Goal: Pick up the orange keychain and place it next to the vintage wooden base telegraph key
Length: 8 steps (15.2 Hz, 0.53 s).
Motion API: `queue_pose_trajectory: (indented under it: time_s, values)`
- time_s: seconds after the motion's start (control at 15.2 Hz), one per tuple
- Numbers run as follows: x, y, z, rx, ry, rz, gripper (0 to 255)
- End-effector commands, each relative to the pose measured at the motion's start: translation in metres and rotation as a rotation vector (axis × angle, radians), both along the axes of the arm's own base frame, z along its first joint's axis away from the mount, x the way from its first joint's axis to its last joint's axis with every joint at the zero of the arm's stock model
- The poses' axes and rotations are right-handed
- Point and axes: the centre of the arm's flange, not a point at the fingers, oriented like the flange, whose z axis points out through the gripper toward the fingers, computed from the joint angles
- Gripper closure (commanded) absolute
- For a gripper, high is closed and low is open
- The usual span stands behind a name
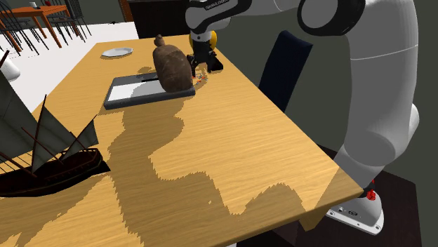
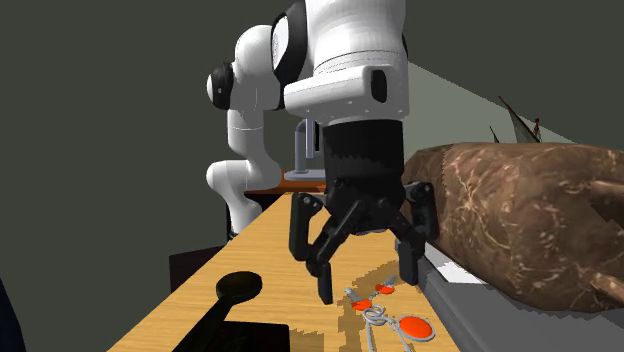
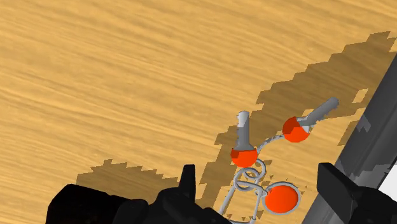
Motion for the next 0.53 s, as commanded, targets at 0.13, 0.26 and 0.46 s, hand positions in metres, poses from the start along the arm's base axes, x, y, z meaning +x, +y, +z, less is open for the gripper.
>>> queue_pose_trajectory:
  time_s: [0.13, 0.26, 0.46]
  values:
    - [-0.003, -0.001, 0.039, 0.0, 0.0, 0.0, 0]
    - [-0.004, -0.001, 0.05, 0.0, 0.0, 0.0, 0]
    - [-0.004, -0.001, 0.05, 0.0, 0.0, 0.0, 0]
